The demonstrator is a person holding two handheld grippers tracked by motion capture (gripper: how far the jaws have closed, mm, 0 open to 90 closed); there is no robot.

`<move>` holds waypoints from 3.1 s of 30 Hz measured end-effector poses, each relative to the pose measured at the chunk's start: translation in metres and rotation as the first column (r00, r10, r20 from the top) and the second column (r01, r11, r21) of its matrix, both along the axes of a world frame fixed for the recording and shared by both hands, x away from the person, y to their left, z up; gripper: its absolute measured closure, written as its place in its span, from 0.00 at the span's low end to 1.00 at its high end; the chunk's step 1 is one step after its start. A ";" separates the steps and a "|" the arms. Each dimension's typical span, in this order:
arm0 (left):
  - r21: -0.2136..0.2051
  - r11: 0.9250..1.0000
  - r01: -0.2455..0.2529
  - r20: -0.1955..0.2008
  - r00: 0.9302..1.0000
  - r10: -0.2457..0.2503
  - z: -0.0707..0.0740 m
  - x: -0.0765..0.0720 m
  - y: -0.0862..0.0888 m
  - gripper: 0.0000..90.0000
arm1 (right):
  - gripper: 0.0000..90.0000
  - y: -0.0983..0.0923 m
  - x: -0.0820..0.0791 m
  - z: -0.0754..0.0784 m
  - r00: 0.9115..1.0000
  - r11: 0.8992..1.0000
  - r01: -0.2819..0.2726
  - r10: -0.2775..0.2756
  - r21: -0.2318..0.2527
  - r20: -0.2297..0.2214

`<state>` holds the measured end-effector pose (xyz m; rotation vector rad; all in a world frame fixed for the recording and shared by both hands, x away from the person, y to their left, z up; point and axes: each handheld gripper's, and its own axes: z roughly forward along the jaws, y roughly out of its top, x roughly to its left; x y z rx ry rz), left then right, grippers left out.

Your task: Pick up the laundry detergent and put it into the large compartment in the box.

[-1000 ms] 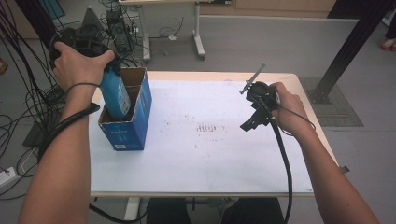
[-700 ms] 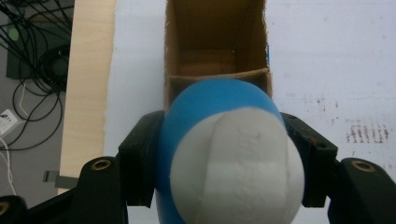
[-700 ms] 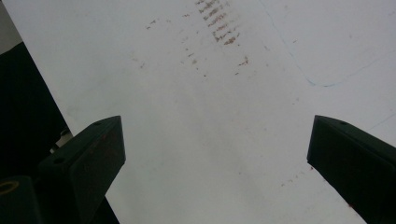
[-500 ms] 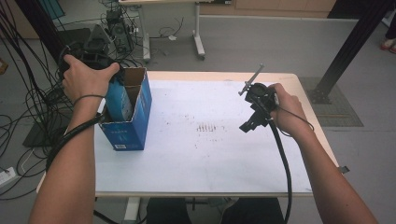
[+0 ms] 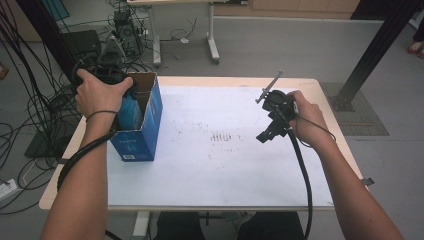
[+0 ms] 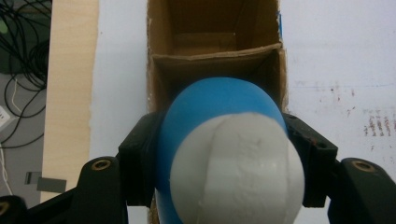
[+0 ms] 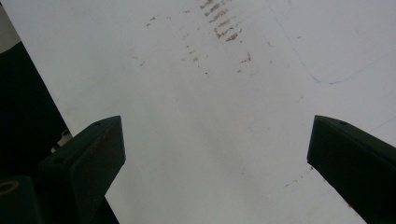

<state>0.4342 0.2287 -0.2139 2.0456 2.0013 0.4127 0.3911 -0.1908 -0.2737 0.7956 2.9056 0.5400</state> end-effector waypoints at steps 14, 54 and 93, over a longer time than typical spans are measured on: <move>0.020 1.000 0.001 -0.025 1.000 0.000 -0.023 0.001 -0.001 0.42 | 0.04 -0.001 -0.001 -0.001 1.000 1.000 0.002 -0.002 -0.002 0.003; 0.022 1.000 0.005 -0.077 0.997 -0.004 -0.056 0.004 -0.004 0.42 | 0.05 -0.002 0.002 -0.006 1.000 1.000 0.002 -0.002 -0.014 -0.009; 0.019 1.000 -0.004 -0.072 0.997 0.005 -0.058 0.005 -0.003 0.42 | 0.05 -0.002 0.002 -0.007 1.000 1.000 0.000 0.000 -0.011 -0.009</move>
